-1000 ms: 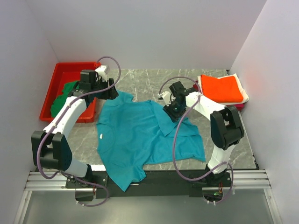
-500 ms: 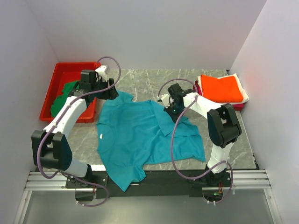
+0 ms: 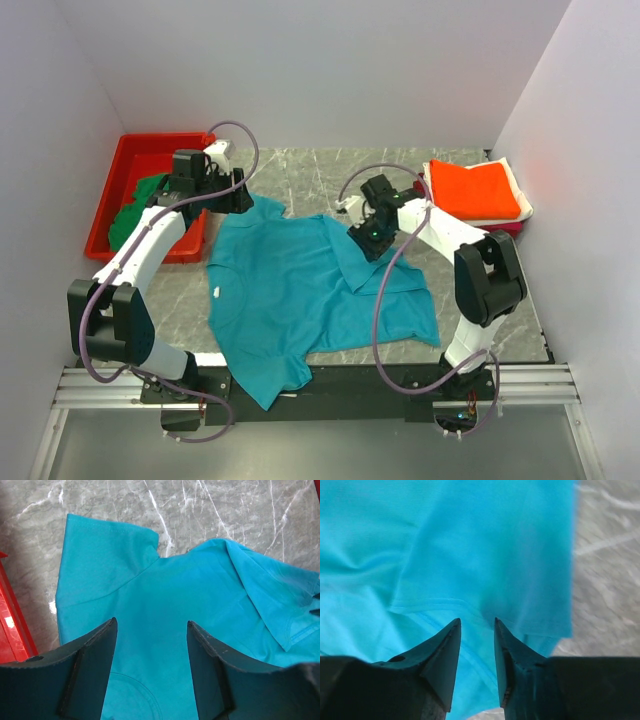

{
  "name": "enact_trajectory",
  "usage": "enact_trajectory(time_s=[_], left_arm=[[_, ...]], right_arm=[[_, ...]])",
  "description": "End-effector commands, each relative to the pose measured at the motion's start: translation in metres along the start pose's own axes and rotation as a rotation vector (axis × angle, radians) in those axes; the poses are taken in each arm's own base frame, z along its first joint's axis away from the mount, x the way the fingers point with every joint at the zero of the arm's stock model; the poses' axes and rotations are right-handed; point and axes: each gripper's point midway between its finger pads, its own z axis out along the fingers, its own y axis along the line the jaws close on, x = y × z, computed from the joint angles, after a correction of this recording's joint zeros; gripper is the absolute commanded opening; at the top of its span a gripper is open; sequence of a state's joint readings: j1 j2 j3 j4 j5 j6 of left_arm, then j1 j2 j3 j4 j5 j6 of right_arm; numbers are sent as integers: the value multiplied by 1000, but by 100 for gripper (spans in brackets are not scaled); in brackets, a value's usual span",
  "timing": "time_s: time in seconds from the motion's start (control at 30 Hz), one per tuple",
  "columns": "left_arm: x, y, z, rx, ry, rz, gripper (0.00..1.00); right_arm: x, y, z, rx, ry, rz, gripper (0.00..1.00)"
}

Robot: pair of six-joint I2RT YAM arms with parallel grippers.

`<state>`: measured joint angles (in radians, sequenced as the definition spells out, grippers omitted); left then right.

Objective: Fold and stack the t-shirts
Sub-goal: Flatten the tshirt out

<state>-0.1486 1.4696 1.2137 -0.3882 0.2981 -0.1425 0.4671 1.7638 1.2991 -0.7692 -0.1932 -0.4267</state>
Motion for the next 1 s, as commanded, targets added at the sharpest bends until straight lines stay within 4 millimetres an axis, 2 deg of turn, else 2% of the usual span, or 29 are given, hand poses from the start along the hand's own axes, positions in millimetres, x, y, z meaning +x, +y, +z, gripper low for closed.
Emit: enact_trajectory(time_s=[0.0,0.1,0.17,0.43,0.77,0.87,0.97], left_arm=[[-7,-5,-3,21,-25,26,63],[-7,-5,-3,22,-25,26,63],[-7,-5,-3,20,-24,27,63],[-6,-4,-1,20,-19,25,63],[-6,-3,-2,16,-21,28,63],[-7,-3,-2,14,-23,27,63],[-7,-3,-3,13,-25,27,63]], right_arm=[[10,-27,-5,52,0,67,41],[15,-35,1,43,14,91,42],[16,-34,3,25,17,91,42],[10,-15,7,-10,9,67,43],[22,-11,35,-12,99,56,43],[24,-10,38,-7,115,48,41],[22,-14,36,24,108,44,28]])
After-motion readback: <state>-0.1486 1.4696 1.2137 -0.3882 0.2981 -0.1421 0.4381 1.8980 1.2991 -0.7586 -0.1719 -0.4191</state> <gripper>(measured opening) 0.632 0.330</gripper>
